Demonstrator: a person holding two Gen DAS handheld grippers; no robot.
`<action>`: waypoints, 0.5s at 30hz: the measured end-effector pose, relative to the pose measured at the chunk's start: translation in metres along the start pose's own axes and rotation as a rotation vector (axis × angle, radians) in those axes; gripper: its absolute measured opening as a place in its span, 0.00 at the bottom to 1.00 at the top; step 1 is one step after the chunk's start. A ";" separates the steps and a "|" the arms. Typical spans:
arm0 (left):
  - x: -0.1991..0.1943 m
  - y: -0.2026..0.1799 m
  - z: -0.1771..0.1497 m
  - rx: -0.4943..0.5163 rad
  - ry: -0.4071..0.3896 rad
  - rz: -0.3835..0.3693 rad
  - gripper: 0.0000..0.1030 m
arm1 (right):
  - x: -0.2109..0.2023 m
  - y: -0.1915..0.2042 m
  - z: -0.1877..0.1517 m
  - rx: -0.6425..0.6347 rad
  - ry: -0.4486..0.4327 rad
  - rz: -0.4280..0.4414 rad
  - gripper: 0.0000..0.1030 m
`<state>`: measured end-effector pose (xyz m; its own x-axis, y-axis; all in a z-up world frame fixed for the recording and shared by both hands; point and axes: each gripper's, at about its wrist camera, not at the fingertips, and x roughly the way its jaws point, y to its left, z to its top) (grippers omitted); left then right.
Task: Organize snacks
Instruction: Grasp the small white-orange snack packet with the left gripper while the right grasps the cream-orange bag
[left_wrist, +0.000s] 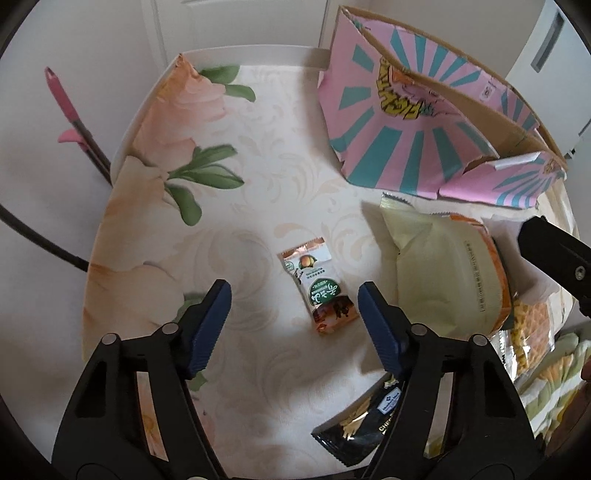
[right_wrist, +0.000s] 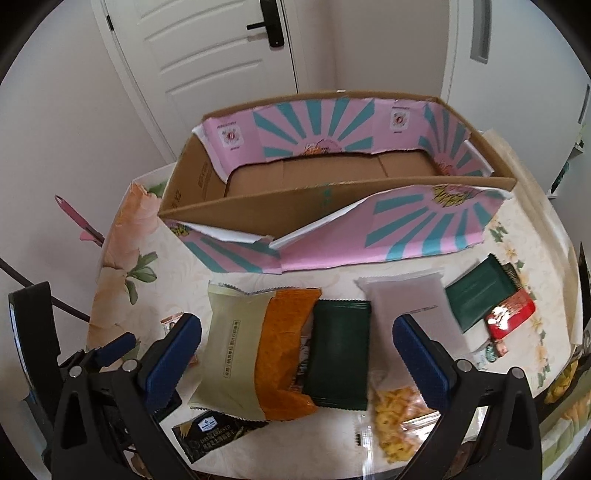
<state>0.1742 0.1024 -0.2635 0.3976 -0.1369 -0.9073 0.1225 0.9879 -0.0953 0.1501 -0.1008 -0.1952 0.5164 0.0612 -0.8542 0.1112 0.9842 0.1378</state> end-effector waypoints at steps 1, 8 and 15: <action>0.001 0.000 0.000 0.001 0.000 -0.004 0.65 | 0.003 0.002 0.000 -0.001 0.006 0.000 1.00; 0.010 -0.002 0.004 0.022 0.007 -0.012 0.60 | 0.016 0.013 0.000 0.004 0.023 -0.004 1.00; 0.012 -0.009 0.003 0.087 -0.006 -0.001 0.25 | 0.029 0.017 -0.002 0.018 0.051 -0.019 1.00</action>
<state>0.1808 0.0914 -0.2717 0.4030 -0.1382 -0.9047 0.2011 0.9777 -0.0598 0.1657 -0.0818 -0.2185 0.4701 0.0510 -0.8811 0.1363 0.9822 0.1295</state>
